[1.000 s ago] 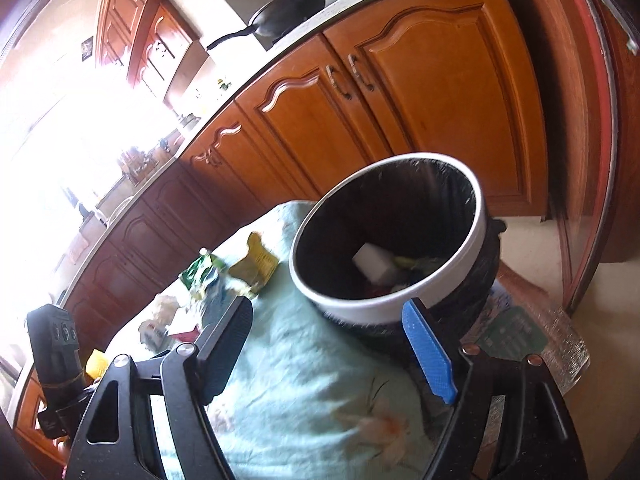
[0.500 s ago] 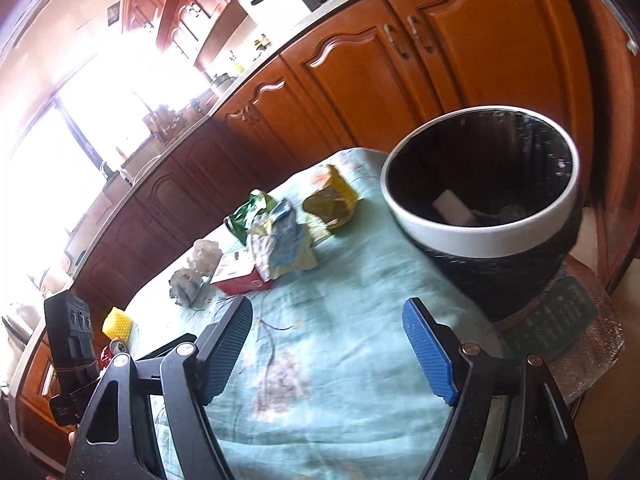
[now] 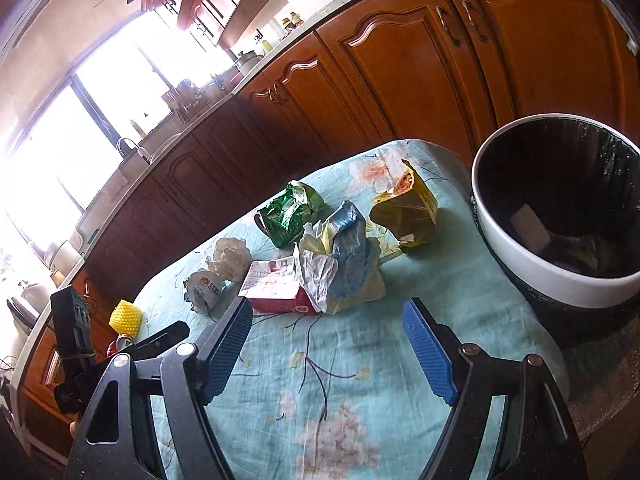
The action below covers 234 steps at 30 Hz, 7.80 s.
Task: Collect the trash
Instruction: 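Grasp crumpled foil wrapper with the left tool while the right tool grasps a blue wrapper, then carry both wrappers over the bin and open both tools to drop them, then move both open tools back over the table toward the remaining trash, then grasp the white milk carton with the left tool while the right tool grasps the yellow chip bag, then carry the milk carton and chip bag over the bin and open both tools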
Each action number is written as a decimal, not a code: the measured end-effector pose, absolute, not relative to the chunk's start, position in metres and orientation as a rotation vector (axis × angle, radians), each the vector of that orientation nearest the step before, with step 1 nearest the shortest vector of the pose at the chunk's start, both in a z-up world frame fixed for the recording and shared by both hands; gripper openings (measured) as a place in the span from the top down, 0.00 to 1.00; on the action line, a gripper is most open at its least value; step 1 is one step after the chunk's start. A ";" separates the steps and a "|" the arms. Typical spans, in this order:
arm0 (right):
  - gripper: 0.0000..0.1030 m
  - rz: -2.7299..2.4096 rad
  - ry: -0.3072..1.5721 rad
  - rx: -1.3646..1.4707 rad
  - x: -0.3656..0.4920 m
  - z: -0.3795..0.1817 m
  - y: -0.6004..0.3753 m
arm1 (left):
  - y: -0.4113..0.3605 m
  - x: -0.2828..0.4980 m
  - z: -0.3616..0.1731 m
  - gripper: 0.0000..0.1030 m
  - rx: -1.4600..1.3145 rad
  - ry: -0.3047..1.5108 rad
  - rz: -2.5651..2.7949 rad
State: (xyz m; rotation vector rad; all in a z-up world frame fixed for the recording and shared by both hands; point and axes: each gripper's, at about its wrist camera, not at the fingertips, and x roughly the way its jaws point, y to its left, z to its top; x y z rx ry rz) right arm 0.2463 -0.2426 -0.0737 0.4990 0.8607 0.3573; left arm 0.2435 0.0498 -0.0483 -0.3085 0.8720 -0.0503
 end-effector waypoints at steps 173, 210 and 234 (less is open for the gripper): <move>0.17 0.359 0.883 0.209 0.300 -0.064 -0.252 | -0.053 0.316 -0.055 0.22 0.351 0.854 -0.545; 0.94 0.343 0.868 0.279 0.263 -0.060 -0.273 | -0.083 0.293 -0.078 0.48 0.201 0.970 -0.575; 1.00 0.305 0.868 0.237 0.270 -0.069 -0.256 | -0.087 0.271 -0.082 0.51 0.040 0.944 -0.428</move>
